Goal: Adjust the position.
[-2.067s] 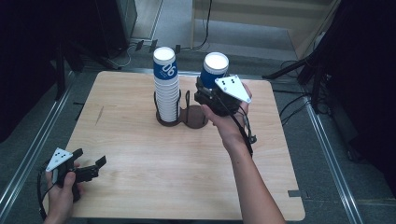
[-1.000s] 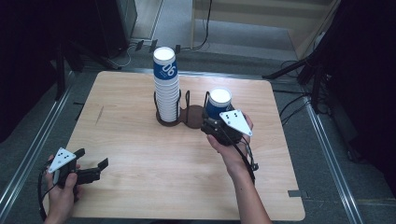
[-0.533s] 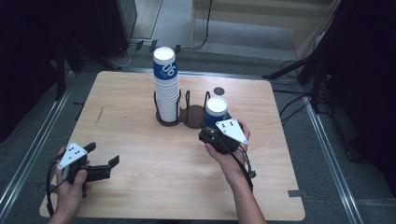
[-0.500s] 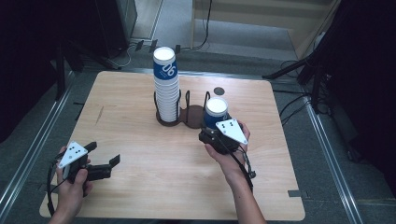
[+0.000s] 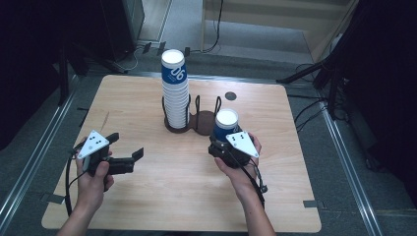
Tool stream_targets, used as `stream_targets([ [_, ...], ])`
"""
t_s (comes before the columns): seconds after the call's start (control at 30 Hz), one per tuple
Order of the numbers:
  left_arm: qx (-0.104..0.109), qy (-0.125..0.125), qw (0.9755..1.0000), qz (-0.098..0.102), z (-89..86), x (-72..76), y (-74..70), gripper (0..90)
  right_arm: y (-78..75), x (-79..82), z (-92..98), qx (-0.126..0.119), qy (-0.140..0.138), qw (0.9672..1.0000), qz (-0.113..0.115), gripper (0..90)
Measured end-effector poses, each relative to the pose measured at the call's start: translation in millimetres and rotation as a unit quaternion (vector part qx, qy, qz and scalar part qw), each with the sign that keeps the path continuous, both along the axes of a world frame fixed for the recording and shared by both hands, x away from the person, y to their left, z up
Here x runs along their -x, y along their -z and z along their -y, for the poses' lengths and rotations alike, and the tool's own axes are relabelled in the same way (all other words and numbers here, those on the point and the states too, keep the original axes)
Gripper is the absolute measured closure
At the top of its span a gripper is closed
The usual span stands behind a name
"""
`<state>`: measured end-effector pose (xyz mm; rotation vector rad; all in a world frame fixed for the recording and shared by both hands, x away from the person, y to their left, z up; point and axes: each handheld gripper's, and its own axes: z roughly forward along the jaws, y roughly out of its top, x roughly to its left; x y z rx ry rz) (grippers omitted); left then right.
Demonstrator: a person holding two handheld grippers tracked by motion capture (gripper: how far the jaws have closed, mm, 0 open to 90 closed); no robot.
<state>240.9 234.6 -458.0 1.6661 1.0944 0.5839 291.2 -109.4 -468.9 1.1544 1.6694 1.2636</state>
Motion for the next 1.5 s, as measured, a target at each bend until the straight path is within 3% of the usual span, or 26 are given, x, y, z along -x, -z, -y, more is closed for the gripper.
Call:
stream_targets([
  [0.27,-0.002,0.026,0.9997,-0.001,24.8,-10.3,-4.0,0.0,7.4,3.8,-2.7,0.008,-0.006,0.9999,-0.004,19.6],
  [0.43,-0.008,0.035,0.9991,-0.021,33.7,-19.6,-5.7,0.0,8.3,7.3,-10.4,0.004,-0.009,0.9999,-0.007,19.6],
  [0.6,-0.004,0.053,0.9983,-0.022,37.6,-20.5,-4.0,0.0,10.8,13.1,-18.0,0.023,-0.02,0.9995,0.005,19.7],
  [0.73,-0.008,0.076,0.9966,-0.03,42.4,-20.9,-2.2,0.0,16.5,14.8,-22.3,0.035,-0.025,0.9991,0.006,19.7],
  [0.83,0.001,0.099,0.9942,-0.043,46.2,-21.4,-1.0,0.0,20.2,17.0,-27.2,0.05,-0.034,0.9981,0.01,19.7],
  [1.0,-0.004,0.113,0.9926,-0.043,51.9,-19.8,-1.8,0.0,24.3,21.0,-34.2,0.067,-0.045,0.9965,0.02,19.7],
  [1.17,0.001,0.119,0.9916,-0.052,51.4,-19.6,-2.1,0.0,32.3,26.2,-41.6,0.103,-0.058,0.9925,0.032,19.7],
  [1.33,0.007,0.128,0.9901,-0.057,50.4,-19.3,-2.3,0.0,36.9,30.0,-47.4,0.124,-0.066,0.9893,0.042,19.7],
  [1.5,0.003,0.134,0.989,-0.063,53.9,-18.7,-1.8,0.4,42.1,34.1,-54.4,0.164,-0.076,0.9814,0.065,19.7],
])
